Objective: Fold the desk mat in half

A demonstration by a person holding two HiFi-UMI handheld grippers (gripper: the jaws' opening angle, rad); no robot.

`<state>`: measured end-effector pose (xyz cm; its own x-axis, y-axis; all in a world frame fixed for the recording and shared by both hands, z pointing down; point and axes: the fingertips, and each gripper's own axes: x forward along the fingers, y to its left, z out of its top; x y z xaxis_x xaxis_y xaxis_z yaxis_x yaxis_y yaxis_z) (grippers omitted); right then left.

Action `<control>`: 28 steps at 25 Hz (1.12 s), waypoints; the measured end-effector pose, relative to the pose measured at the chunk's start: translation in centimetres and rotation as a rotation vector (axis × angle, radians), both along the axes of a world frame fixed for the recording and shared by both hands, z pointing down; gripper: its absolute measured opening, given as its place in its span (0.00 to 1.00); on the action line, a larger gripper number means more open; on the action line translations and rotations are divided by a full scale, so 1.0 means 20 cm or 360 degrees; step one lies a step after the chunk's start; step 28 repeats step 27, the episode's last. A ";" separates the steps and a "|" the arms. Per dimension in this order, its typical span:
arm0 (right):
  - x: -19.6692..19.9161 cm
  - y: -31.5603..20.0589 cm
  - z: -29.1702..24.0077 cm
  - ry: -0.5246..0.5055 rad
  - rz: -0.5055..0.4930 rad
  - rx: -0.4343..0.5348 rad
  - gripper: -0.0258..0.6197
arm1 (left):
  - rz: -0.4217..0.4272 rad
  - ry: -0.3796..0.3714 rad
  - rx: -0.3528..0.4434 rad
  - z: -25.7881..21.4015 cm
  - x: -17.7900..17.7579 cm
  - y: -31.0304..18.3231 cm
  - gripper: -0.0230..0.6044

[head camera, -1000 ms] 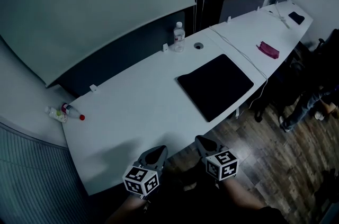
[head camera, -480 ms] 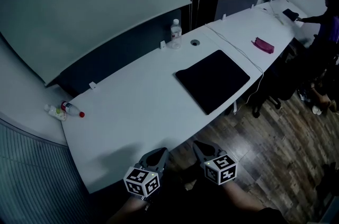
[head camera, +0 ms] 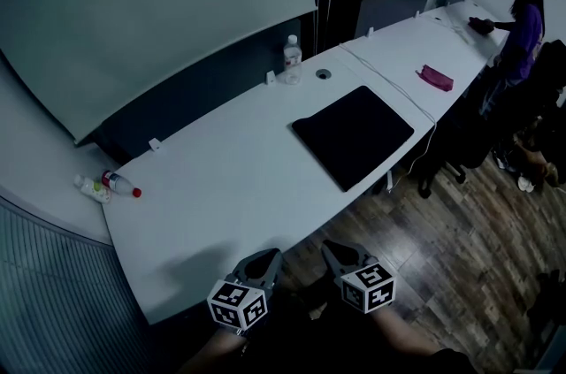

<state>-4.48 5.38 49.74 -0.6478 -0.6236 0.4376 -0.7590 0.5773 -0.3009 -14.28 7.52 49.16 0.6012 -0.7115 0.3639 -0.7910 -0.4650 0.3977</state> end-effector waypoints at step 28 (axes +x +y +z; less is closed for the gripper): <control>0.01 0.02 0.03 0.0010 -0.0037 -0.0024 0.08 | -0.0008 0.0004 -0.0003 0.01 0.03 0.01 0.05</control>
